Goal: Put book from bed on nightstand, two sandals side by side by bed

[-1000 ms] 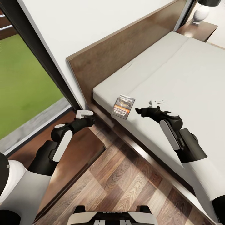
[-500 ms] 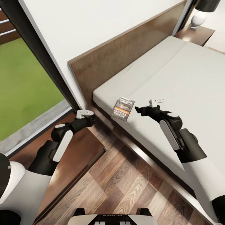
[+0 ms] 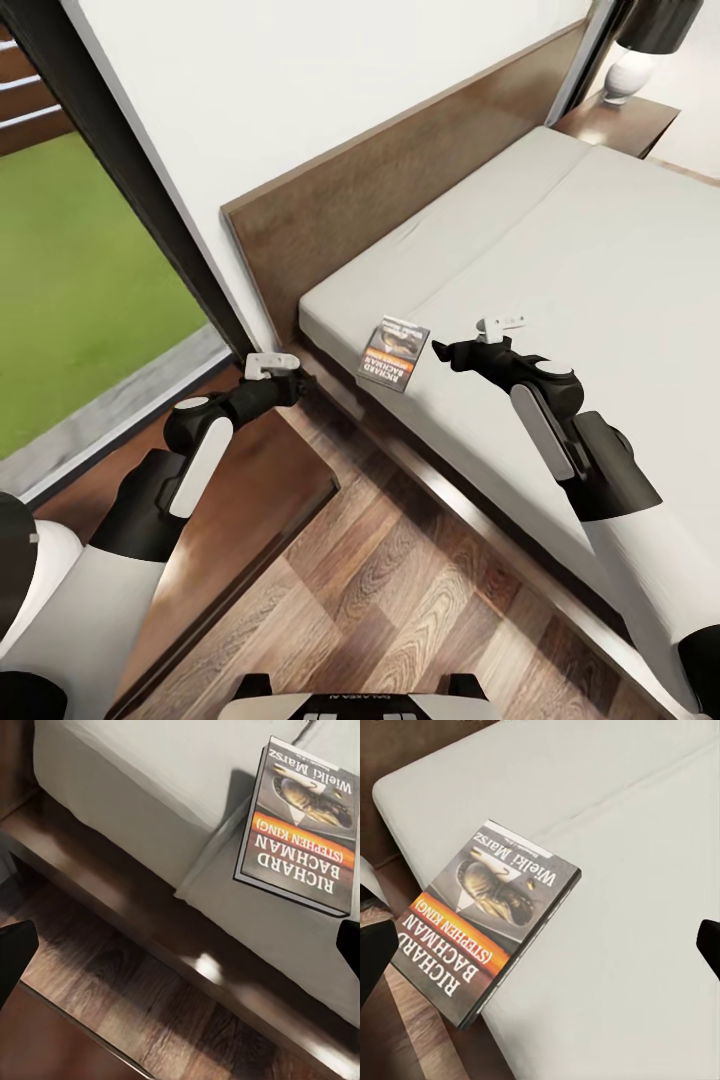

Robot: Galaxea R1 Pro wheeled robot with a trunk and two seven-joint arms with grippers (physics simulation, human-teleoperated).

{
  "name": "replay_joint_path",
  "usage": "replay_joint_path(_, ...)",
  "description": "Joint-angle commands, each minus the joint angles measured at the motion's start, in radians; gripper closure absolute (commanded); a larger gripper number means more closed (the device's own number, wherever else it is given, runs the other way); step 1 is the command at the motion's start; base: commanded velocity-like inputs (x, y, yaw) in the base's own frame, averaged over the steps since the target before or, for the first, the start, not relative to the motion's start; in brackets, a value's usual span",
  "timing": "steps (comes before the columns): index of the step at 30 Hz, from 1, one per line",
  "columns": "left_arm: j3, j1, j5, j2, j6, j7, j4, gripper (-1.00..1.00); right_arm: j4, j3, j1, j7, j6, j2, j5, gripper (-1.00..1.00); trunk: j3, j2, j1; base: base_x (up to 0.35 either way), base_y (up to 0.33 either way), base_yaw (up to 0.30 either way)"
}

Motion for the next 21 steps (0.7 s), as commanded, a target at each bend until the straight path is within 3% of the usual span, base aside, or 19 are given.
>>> replay_joint_path(1,-0.001,0.0,0.004,0.001,0.004,0.002,-0.001,-1.0,-0.001,0.002,-0.001,-0.006,0.003,-0.001,-0.007,-1.0,0.0,0.0,0.0,0.0,0.0,0.0)
replay_joint_path(8,-0.001,0.0,0.005,0.001,0.004,-0.003,0.001,-1.0,-0.001,0.005,0.0,-0.006,0.003,0.0,-0.009,-1.0,0.001,0.0,0.0,0.0,0.0,0.0)
replay_joint_path(21,0.007,-0.001,0.005,-0.001,0.004,-0.068,0.034,-1.0,-0.001,0.04,0.002,-0.008,0.002,-0.001,-0.005,-1.0,-0.04,-0.091,0.05,0.0,0.0,0.0)
